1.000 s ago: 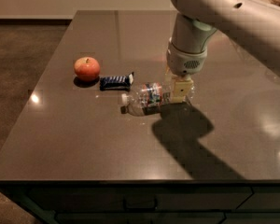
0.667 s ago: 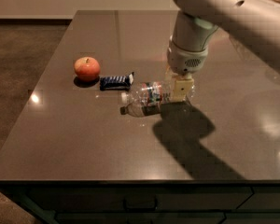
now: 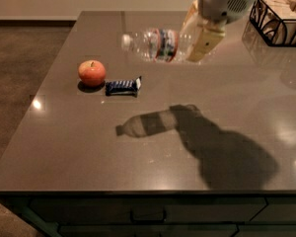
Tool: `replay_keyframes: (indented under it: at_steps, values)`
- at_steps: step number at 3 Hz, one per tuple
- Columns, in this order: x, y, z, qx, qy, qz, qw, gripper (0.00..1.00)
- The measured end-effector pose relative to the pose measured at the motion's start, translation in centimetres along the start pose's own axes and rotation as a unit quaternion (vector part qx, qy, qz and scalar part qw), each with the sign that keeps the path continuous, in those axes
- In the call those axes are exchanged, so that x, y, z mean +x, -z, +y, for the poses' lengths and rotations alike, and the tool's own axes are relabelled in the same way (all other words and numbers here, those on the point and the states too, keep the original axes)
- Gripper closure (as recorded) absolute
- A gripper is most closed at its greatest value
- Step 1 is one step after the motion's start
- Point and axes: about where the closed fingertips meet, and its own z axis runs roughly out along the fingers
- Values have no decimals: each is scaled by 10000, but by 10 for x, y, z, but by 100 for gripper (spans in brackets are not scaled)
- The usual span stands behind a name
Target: Pick water bottle
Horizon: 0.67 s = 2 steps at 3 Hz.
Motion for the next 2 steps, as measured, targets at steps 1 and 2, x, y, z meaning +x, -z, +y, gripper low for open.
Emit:
replay_keyframes:
  at_steps: [1, 2]
  values:
    - [-10, 23, -14, 345, 46, -170, 9993, 100]
    - [-13, 22, -17, 411, 54, -197, 9989, 100]
